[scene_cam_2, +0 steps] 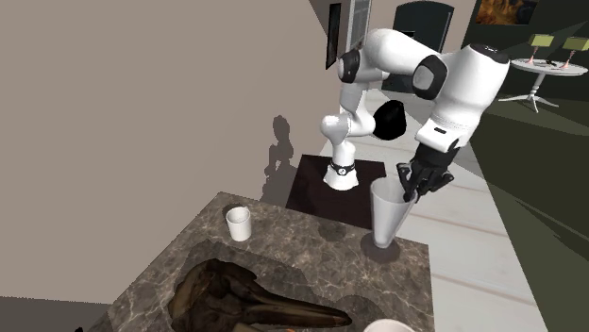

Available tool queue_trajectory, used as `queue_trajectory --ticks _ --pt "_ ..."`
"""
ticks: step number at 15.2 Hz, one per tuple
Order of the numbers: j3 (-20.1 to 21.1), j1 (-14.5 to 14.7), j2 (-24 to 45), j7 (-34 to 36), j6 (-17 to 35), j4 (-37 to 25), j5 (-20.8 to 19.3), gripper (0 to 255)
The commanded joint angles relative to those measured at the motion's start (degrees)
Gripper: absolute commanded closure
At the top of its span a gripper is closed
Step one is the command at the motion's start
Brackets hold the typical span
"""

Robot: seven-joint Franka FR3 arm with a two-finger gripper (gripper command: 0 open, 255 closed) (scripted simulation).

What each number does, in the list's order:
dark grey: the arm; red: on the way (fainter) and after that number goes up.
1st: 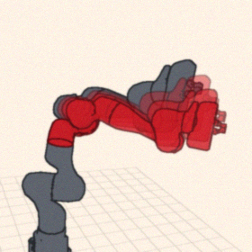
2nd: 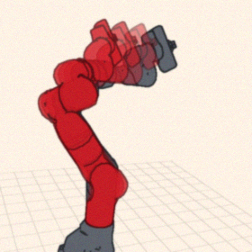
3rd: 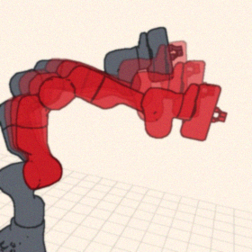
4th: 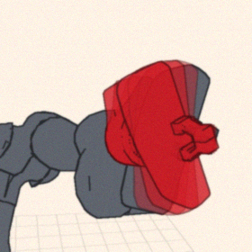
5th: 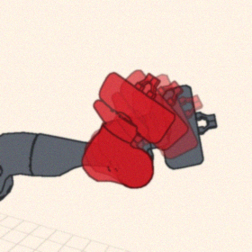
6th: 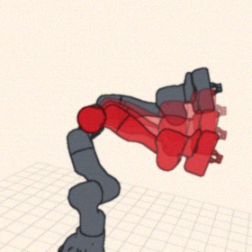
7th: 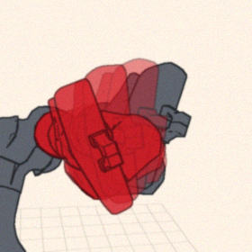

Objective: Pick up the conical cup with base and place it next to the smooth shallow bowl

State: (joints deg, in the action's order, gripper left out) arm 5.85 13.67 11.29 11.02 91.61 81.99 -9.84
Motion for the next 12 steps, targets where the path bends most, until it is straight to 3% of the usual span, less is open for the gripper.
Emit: queue_trajectory --ticks 1,12 --pt "0.89 1.54 2.71 2.46 -0.08 -2.46 -0.42 255" --pt "0.77 1.21 1.83 3.61 8.66 7.24 -0.47 255"
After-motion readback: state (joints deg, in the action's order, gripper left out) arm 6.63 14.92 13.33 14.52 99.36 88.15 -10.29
